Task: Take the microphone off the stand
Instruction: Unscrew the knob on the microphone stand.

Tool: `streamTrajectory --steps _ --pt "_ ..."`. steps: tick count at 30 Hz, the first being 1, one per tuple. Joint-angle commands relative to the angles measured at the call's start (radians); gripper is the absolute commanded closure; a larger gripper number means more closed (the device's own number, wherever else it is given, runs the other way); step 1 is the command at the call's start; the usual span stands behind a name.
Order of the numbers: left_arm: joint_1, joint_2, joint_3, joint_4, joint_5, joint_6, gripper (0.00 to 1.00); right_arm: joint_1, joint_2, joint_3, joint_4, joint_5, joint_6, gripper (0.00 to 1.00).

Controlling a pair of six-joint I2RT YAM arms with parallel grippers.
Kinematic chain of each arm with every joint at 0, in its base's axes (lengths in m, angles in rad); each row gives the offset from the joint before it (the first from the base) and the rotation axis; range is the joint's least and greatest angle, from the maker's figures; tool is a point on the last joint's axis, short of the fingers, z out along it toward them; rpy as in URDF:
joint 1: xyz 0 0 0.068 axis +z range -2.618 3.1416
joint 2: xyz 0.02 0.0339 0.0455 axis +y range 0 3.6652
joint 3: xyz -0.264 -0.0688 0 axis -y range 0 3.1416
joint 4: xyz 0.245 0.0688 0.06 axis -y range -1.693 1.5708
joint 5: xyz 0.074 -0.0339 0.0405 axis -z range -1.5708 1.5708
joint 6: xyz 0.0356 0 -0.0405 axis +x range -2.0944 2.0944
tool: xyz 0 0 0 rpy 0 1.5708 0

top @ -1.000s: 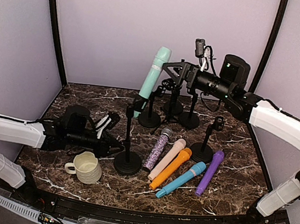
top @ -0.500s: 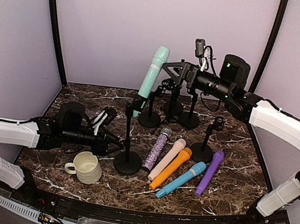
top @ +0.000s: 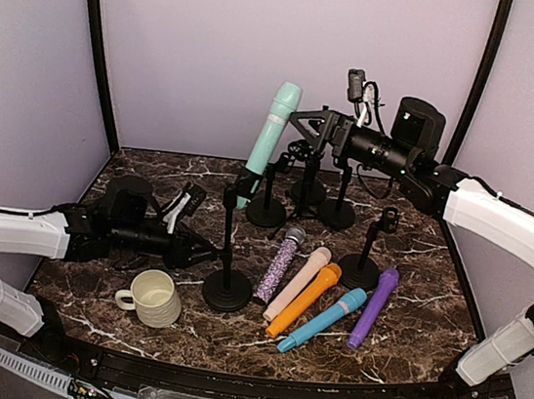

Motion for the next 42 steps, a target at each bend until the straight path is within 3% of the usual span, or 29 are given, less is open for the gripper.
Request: streamTrajectory --steps 1,8,20,25,42 --pt "0.008 0.008 0.022 -0.035 -0.003 -0.029 0.70 0.001 -0.011 -0.009 0.050 -0.004 0.010 0.09" --pt "0.014 0.011 0.000 -0.038 -0.031 -0.062 0.79 0.000 -0.013 -0.010 0.050 -0.001 0.011 0.09" --pt "0.054 0.024 -0.061 0.063 0.079 -0.220 0.93 0.000 -0.010 -0.007 0.050 0.001 0.015 0.09" --pt "0.080 0.042 -0.092 0.098 0.132 -0.325 0.94 0.002 -0.010 -0.007 0.053 0.000 0.023 0.09" --pt "0.161 0.148 -0.154 0.197 0.279 -0.398 0.94 0.002 -0.014 -0.012 0.051 0.005 0.026 0.09"
